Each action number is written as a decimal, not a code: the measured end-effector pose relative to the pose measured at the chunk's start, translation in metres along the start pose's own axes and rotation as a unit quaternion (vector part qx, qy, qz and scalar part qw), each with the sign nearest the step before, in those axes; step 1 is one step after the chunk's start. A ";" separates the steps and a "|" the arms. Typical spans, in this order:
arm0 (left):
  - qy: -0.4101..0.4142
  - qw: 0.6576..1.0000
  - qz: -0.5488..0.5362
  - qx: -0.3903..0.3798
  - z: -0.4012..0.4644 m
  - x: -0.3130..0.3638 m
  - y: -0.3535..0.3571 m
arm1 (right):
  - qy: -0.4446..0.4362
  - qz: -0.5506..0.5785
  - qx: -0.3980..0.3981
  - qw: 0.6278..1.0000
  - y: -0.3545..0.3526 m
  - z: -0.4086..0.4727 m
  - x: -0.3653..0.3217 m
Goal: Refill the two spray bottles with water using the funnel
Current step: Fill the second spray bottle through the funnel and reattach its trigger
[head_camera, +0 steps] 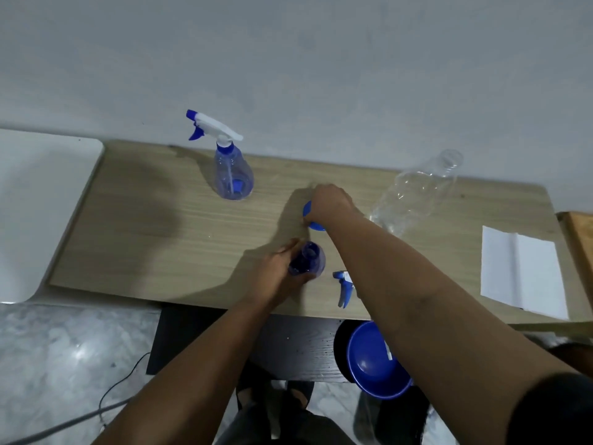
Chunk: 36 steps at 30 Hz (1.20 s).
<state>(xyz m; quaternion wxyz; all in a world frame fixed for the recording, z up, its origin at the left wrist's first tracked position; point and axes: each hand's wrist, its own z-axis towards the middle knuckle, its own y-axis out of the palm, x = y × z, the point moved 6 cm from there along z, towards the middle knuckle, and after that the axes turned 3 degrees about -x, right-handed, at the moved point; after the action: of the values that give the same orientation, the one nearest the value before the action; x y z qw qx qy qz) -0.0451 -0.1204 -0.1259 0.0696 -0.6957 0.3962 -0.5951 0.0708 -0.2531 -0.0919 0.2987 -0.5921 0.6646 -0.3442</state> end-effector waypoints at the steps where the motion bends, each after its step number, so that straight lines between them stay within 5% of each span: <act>1: 0.005 1.000 0.000 0.001 0.000 0.001 0.000 | -0.007 -0.019 0.003 1.000 -0.003 -0.004 -0.002; 4: -0.005 1.000 -0.006 -0.005 -0.001 0.000 0.000 | -0.017 0.015 0.021 1.000 -0.010 -0.009 -0.002; 9: -0.011 0.999 -0.032 0.016 -0.008 0.004 -0.001 | -0.065 0.223 0.105 0.967 -0.046 -0.037 0.001; 14: -0.030 0.998 -0.042 0.044 -0.009 0.003 0.002 | -0.112 0.516 0.183 0.829 -0.043 -0.096 0.026; 21: -0.035 0.996 -0.060 0.051 -0.011 0.006 0.006 | -0.133 0.682 0.182 0.696 0.030 -0.137 0.048; 26: -0.061 0.996 -0.062 0.030 -0.011 0.001 0.009 | -0.154 0.700 0.184 0.672 0.051 -0.145 0.045; 36: -0.066 0.993 -0.074 0.056 -0.016 0.006 0.007 | -0.175 0.646 0.210 0.713 0.075 -0.145 0.041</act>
<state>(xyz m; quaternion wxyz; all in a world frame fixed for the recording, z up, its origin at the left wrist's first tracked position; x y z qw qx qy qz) -0.0627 -0.1229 -0.1206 0.0899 -0.7562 0.3042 -0.5723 -0.0943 -0.2741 -0.0680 0.6760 0.0096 0.7315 -0.0884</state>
